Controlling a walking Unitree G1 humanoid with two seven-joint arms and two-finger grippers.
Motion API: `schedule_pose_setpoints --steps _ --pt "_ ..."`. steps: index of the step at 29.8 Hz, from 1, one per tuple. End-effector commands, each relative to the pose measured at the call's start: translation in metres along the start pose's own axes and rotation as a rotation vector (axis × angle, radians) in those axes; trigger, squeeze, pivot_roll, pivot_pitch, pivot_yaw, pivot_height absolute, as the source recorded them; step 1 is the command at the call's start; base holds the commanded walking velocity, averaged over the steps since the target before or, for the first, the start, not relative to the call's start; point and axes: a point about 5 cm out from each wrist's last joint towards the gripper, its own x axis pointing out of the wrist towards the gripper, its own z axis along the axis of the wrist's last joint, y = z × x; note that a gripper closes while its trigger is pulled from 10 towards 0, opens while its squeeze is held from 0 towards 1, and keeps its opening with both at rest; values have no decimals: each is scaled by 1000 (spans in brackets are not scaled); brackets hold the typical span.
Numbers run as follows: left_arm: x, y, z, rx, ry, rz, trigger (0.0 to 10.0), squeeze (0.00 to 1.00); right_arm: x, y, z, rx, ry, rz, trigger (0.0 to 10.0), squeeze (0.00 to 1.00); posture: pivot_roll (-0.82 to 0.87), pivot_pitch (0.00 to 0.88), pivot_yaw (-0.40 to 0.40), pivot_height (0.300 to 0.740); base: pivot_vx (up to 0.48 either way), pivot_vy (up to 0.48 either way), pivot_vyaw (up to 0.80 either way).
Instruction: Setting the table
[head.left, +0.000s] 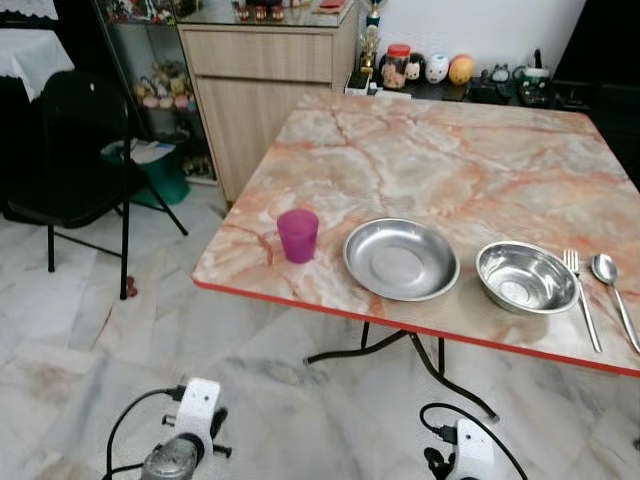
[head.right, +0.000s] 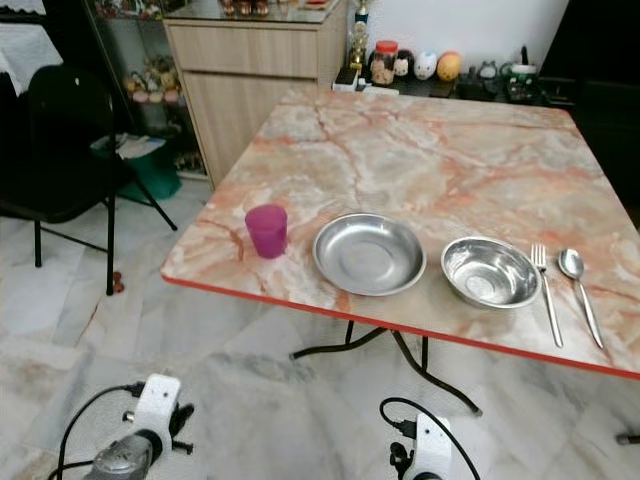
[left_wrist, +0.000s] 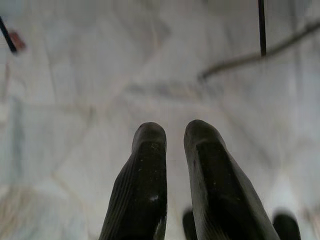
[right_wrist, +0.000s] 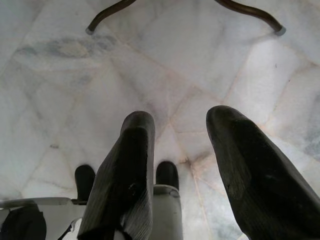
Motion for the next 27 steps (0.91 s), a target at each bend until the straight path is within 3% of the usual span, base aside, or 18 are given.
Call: schedule_pose_setpoints --steps 1,5,7,8,10,11,13,17,20,23,27 --pt "-1 7 9 -21 -84 31 10000 0 0 -1 -1 -9 2 -3 10000 0 52 0 -15 740 0 0 0" --pt "-5 14 14 -28 -150 63 10000 0 0 -1 -1 -11 2 -2 10000 0 47 0 -11 740 0 0 0" --pt "-9 25 21 -34 -221 116 10000 0 -1 -2 -2 -12 2 -4 10000 0 55 0 -13 740 0 0 0" --pt "-15 35 31 -41 -306 166 10000 0 -1 -2 -2 -16 3 -4 10000 0 56 0 -14 740 0 0 0" --pt "-16 38 34 -44 -332 177 10000 0 -1 -2 -2 -17 4 -4 10000 0 56 0 -14 740 0 0 0" --pt "-20 45 47 -52 -403 207 10000 0 -1 -2 -2 -19 4 -4 10000 0 57 0 -18 740 0 0 0" --pt "-23 48 55 -55 -444 224 10000 0 -1 -3 -2 -20 4 -3 10000 0 58 0 -19 740 0 0 0" --pt "-37 58 109 -1 -669 254 10000 0 -1 -4 -1 -26 3 -2 10000 0 69 0 -31 740 0 0 0" --pt "-40 51 127 -5 -736 214 10000 0 -1 -4 0 -28 2 -1 10000 0 69 0 -34 740 0 0 0" --pt "-42 29 141 42 -785 122 10000 0 0 -4 1 -28 -1 -1 10000 0 65 0 -33 740 0 0 0" --pt "-38 11 141 20 -765 76 10000 0 0 -4 2 -9 -7 -9 10000 0 55 0 -29 740 0 0 -130"
